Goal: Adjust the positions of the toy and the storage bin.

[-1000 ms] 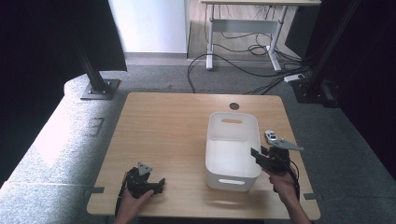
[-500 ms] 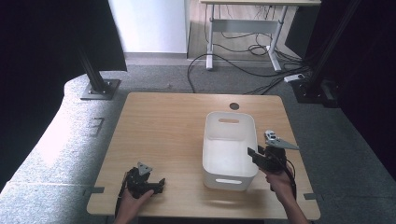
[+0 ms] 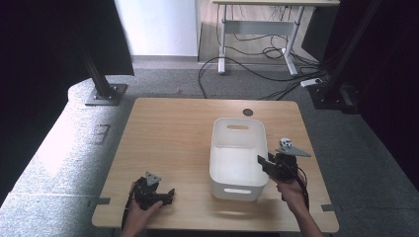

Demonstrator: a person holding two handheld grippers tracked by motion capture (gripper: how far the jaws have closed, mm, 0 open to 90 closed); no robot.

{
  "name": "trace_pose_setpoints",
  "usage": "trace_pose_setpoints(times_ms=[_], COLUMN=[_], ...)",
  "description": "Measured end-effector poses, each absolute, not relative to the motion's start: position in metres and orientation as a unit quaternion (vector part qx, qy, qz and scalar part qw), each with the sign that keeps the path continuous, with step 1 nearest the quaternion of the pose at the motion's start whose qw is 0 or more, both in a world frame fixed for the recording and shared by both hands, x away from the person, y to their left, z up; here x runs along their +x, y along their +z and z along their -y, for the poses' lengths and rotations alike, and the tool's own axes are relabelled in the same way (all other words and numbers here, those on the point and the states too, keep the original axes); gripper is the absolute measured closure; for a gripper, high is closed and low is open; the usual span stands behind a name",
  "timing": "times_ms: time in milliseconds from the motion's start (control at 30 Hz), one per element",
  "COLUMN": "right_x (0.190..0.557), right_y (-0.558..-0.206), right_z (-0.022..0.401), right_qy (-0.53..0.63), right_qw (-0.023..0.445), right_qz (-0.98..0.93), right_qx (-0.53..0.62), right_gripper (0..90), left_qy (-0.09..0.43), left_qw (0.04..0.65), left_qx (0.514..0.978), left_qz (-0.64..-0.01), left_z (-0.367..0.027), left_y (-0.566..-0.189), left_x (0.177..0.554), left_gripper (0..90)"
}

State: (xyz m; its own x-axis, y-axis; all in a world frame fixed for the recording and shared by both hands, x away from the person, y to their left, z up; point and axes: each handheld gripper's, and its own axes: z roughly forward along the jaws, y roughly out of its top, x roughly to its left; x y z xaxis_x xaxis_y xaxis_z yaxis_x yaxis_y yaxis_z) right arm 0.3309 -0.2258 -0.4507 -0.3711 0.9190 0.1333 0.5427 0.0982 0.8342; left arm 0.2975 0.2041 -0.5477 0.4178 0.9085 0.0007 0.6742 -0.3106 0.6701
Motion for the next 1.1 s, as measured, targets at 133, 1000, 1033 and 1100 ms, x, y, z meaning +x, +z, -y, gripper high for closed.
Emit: trace_pose_setpoints(times_ms=[133, 1000, 1033, 1100], right_x=[0.332, 0.338, 0.338, 0.338], right_y=[-0.451, -0.451, -0.451, -0.451], right_z=[0.223, 0.204, 0.204, 0.202], right_qy=[0.43, 0.432, 0.432, 0.432], right_qw=[0.218, 0.213, 0.213, 0.213], right_qz=[-0.709, -0.71, -0.71, -0.711], right_qx=[0.515, 0.513, 0.513, 0.513], right_gripper=[59.4, 59.1, 59.1, 58.9], left_qy=[0.194, 0.194, 0.194, 0.194], left_qw=[0.302, 0.302, 0.302, 0.302], left_qx=[0.786, 0.786, 0.786, 0.786], left_qz=[-0.504, -0.504, -0.504, -0.504], left_z=[-0.204, -0.204, -0.204, -0.204], left_y=[-0.548, -0.548, -0.548, -0.548], left_x=[0.298, 0.298, 0.298, 0.298], left_gripper=[4.2, 4.2, 4.2, 4.2])
